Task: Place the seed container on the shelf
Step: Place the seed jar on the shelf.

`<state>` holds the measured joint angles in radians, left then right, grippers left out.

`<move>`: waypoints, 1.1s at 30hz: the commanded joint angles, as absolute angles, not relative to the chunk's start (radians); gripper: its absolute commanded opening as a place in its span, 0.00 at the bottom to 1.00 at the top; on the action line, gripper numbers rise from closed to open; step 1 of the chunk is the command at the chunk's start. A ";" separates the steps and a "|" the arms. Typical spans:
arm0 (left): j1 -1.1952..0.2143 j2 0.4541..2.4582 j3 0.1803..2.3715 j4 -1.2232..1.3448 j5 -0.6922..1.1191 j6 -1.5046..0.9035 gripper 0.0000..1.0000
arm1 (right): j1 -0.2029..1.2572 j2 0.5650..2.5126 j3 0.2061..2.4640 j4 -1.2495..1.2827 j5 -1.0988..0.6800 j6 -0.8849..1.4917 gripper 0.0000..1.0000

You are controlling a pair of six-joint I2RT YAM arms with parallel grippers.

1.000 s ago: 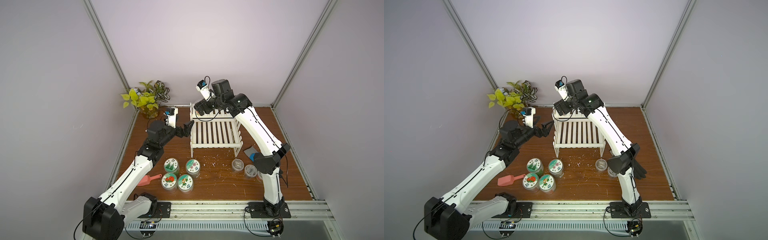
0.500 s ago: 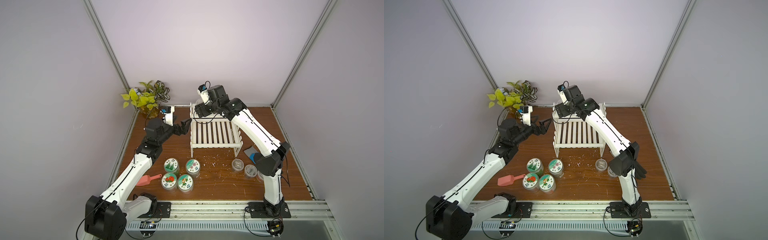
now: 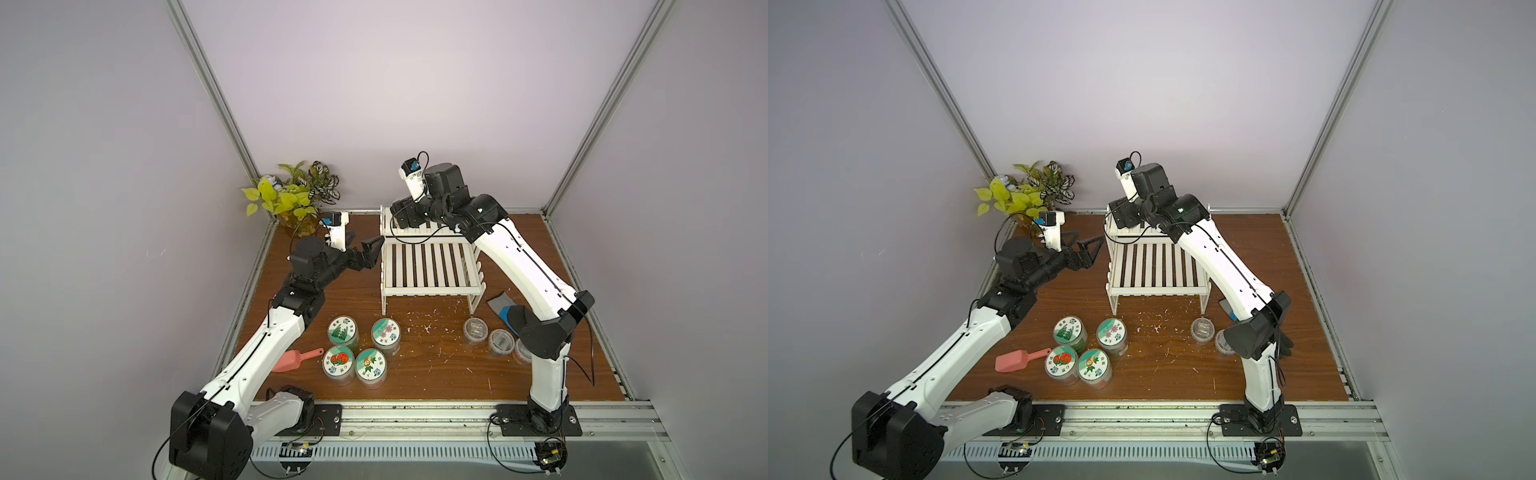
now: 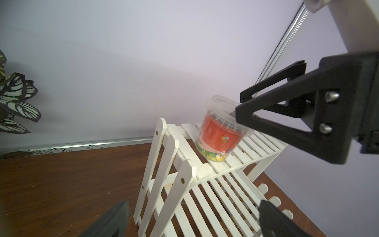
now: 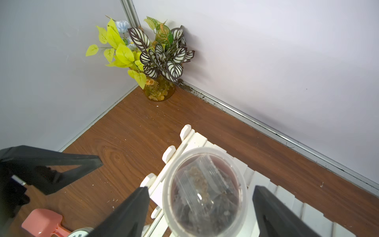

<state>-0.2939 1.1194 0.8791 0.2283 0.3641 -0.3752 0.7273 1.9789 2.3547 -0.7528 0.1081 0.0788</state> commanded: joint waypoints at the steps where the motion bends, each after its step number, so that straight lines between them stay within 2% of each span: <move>1: -0.285 1.112 0.887 0.254 0.385 -0.380 1.00 | 0.730 2.000 2.418 -0.753 0.118 0.080 0.87; 10: -0.285 1.111 0.886 0.251 0.387 -0.374 1.00 | 0.730 2.025 2.457 -0.782 0.110 0.074 0.78; 15: -0.285 1.111 0.887 0.250 0.387 -0.373 1.00 | 0.728 2.027 2.451 -0.792 0.108 0.065 0.84; 33: -0.285 1.120 0.888 0.264 0.395 -0.381 1.00 | 0.728 2.025 2.504 -0.808 0.092 0.039 0.87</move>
